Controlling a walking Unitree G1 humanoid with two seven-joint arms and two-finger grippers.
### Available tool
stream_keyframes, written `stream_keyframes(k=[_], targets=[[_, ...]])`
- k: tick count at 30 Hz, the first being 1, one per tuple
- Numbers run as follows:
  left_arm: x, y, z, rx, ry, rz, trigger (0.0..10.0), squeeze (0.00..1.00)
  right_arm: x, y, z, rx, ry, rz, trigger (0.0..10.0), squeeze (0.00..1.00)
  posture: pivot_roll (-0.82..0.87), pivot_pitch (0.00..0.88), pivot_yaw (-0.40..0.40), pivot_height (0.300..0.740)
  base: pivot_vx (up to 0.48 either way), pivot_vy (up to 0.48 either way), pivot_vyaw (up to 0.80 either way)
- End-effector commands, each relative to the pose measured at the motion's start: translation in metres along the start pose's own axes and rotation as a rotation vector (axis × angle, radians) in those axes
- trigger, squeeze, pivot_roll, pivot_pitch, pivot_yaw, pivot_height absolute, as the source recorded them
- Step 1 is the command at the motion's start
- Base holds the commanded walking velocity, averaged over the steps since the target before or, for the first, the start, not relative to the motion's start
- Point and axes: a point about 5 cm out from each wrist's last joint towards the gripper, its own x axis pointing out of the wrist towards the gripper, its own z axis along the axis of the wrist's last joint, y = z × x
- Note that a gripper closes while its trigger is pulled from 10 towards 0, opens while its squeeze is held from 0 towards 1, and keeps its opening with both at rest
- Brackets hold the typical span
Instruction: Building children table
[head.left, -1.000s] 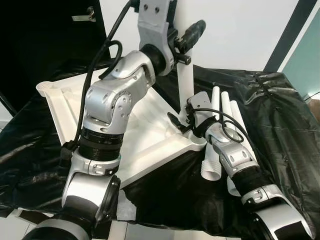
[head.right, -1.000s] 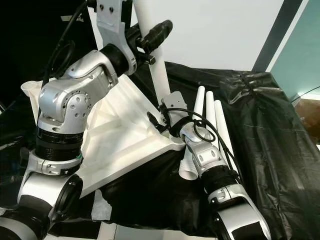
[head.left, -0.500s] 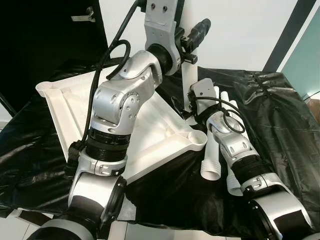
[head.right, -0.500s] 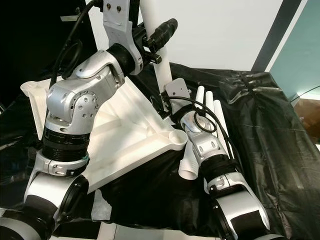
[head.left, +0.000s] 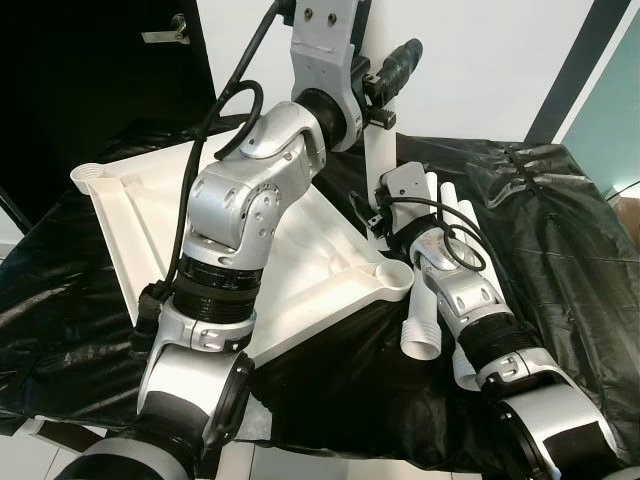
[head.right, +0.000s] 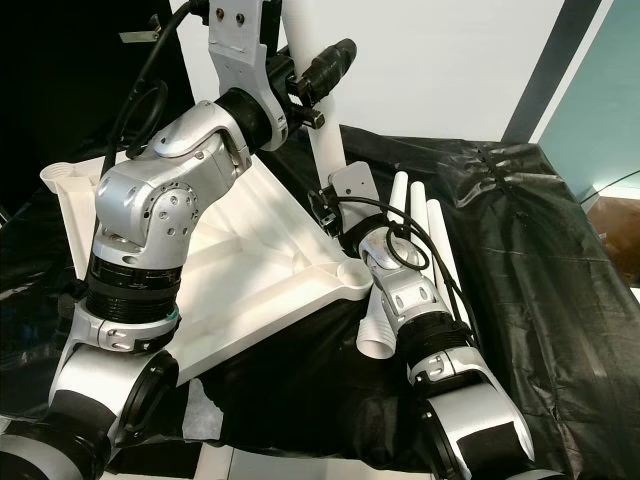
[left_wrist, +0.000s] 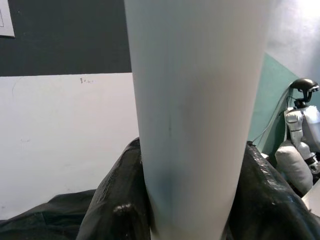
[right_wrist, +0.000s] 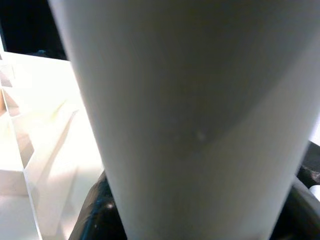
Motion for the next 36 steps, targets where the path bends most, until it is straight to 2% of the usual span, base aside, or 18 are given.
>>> stream_keyframes(k=[1, 2, 3, 4, 5, 6, 9, 10, 11, 12, 13, 16, 20, 25, 26, 32, 36], targets=[[0.004, -0.007, 0.009, 0.042, -0.035, -0.022, 10.0, 0.0, -0.002, -0.002, -0.007, 0.008, 0.025, -0.015, 0.0, 0.0, 0.02, 0.0, -0.033, 0.74, 0.0, 0.0, 0.0], [0.004, -0.007, 0.009, 0.042, -0.035, -0.022, 10.0, 0.0, -0.002, -0.002, -0.007, 0.008, 0.025, -0.015, 0.0, 0.0, 0.02, 0.0, -0.033, 0.74, 0.0, 0.0, 0.0], [0.004, -0.007, 0.009, 0.059, -0.037, -0.021, 10.0, 0.0, -0.002, -0.003, -0.006, 0.017, 0.024, -0.024, 3.7, 0.0, 0.02, 0.0, -0.031, 0.74, 0.0, 0.0, 0.0], [0.004, -0.007, 0.009, 0.061, -0.041, -0.019, 10.0, 0.0, -0.002, -0.004, -0.006, 0.023, 0.025, -0.034, 10.0, 0.0, 0.02, 0.0, -0.028, 0.74, 0.0, 0.0, 0.0], [0.004, -0.007, 0.009, 0.061, -0.044, -0.018, 10.0, 0.0, -0.002, -0.005, -0.005, 0.026, 0.025, -0.041, 10.0, 0.0, 0.02, 0.0, -0.028, 0.74, 0.0, 0.0, 0.0], [0.003, -0.008, 0.01, 0.059, -0.052, -0.027, 10.0, 1.0, -0.001, -0.006, -0.005, 0.05, 0.028, -0.052, 10.0, 0.0, 0.01, 0.0, -0.026, 0.74, 0.0, 0.0, 0.0], [0.002, -0.005, 0.01, 0.1, -0.063, -0.005, 10.0, 1.0, -0.001, -0.01, -0.005, 0.084, 0.032, -0.078, 10.0, 0.0, 0.01, 0.0, -0.025, 0.74, 0.0, 0.0, 0.0], [0.002, -0.003, 0.01, 0.095, -0.065, 0.004, 10.0, 0.95, 0.0, -0.012, -0.005, 0.085, 0.033, -0.091, 10.0, 0.0, 0.01, 0.0, -0.022, 0.74, 0.0, 0.0, 0.0], [0.001, -0.001, 0.009, 0.093, -0.066, 0.01, 10.0, 0.29, 0.0, -0.013, -0.006, 0.089, 0.036, -0.104, 10.0, 0.0, 0.01, 0.0, -0.022, 0.74, 0.0, 0.0, 0.0], [0.0, 0.0, 0.008, 0.083, -0.065, 0.011, 10.0, 0.0, 0.0, -0.014, -0.007, 0.097, 0.043, -0.116, 10.0, 0.0, 0.01, 0.0, -0.02, 0.74, 0.0, 0.0, 0.0], [-0.002, 0.003, 0.007, 0.042, -0.06, 0.008, 10.0, 0.0, -0.001, -0.016, -0.009, 0.114, 0.052, -0.133, 10.0, 0.0, 0.01, 0.0, -0.017, 0.74, 0.0, 0.0, 0.0], [-0.005, 0.005, 0.007, 0.033, -0.062, 0.004, 10.0, 0.0, -0.001, -0.018, -0.009, 0.123, 0.057, -0.148, 10.0, 0.0, 0.01, 0.0, -0.016, 0.74, 0.0, 0.0, 0.0], [-0.015, 0.004, 0.0, 0.015, -0.044, -0.053, 10.0, 0.0, -0.003, -0.024, -0.012, 0.148, 0.064, -0.196, 10.0, 0.0, 0.01, 0.0, -0.01, 0.74, 0.0, 0.0, 0.0], [-0.023, 0.003, -0.013, -0.008, -0.002, -0.08, 10.0, 0.0, -0.004, -0.03, -0.011, 0.186, 0.053, -0.223, 10.0, 0.0, 0.01, 0.0, -0.006, 0.74, 0.0, 0.0, 0.0], [-0.028, 0.005, -0.025, -0.016, 0.04, -0.071, 10.0, 0.0, -0.004, -0.031, -0.009, 0.209, 0.034, -0.212, 10.0, 0.0, 0.01, 0.0, -0.004, 0.74, 0.0, 0.0, 0.0], [-0.039, 0.007, -0.045, -0.029, 0.103, -0.086, 10.0, 0.0, -0.005, -0.024, -0.005, 0.229, -0.005, -0.165, 10.0, 0.0, 0.02, 0.0, -0.006, 0.74, 0.0, 0.0, 0.0], [-0.056, 0.011, -0.07, -0.017, 0.178, -0.067, 10.0, 0.0, -0.01, -0.015, -0.006, 0.237, -0.013, -0.146, 10.0, 0.0, 0.02, 0.0, -0.012, 0.74, 0.0, 0.0, 0.0]])
